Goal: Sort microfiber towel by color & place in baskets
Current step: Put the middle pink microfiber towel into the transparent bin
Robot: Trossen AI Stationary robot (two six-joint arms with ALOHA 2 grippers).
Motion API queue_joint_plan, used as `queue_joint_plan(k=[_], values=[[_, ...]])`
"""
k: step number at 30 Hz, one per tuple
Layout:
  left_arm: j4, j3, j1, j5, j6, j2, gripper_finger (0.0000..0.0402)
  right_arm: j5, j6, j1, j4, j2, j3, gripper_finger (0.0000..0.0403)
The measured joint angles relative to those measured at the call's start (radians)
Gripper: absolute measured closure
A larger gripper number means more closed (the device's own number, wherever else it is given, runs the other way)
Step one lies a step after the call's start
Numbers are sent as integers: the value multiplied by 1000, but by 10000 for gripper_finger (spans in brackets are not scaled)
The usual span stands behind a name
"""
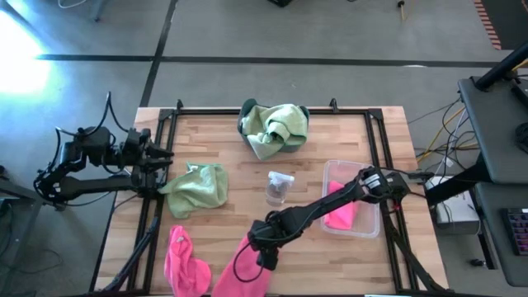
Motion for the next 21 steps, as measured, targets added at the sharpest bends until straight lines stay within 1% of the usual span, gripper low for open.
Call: queue_joint_plan(k=[6,11,14,21], values=[[-1,0,0,0,17,0,276,-6,1,0,0,0,-16,236],[-9,0,0,0,18,0,276,-50,3,0,-1,0,-61,236],[-8,0,0,0,18,0,276,-53,9,0,1,0,-71,236],[-8,0,0,0,18,0,276,-52,8,-2,81,0,-81,236]])
